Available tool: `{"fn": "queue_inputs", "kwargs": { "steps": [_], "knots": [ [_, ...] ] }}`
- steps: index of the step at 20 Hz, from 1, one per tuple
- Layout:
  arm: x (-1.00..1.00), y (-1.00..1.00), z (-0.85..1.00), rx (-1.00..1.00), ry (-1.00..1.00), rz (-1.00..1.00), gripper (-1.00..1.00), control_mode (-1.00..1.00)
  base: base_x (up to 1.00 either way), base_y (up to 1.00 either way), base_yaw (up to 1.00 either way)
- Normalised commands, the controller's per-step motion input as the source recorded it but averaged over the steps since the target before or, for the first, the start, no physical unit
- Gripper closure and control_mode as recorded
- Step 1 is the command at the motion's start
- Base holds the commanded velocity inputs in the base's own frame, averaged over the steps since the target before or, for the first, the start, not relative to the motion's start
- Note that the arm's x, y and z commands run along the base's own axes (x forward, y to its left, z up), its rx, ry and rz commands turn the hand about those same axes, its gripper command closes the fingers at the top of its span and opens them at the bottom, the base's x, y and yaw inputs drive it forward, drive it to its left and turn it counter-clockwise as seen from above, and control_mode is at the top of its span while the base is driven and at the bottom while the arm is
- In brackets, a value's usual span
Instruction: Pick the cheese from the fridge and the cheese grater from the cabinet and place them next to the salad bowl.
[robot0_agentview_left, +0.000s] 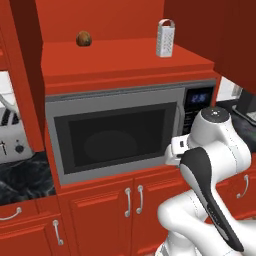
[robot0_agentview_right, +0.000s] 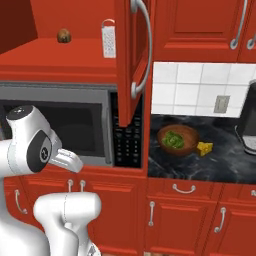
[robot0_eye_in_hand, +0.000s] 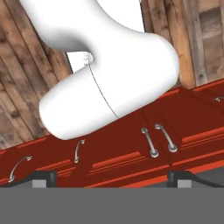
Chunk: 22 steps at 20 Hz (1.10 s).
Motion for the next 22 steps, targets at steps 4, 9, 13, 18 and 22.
{"fn": "queue_inputs", "kwargs": {
  "steps": [4, 9, 13, 18, 22],
  "knots": [
    [0.00, 0.00, 0.00, 0.00, 0.00, 0.00, -1.00, 1.00, 0.29, 0.00, -0.01],
    [0.00, 0.00, 0.00, 0.00, 0.00, 0.00, -1.00, 1.00, 0.34, 0.00, 0.00],
    [0.00, 0.00, 0.00, 0.00, 0.00, 0.00, -1.00, 1.00, 0.42, 0.00, 0.00],
    [0.00, 0.00, 0.00, 0.00, 0.00, 0.00, -1.00, 1.00, 0.43, 0.00, 0.00],
    [0.00, 0.00, 0.00, 0.00, 0.00, 0.00, -1.00, 1.00, 0.41, 0.00, 0.00]
  ]
}}
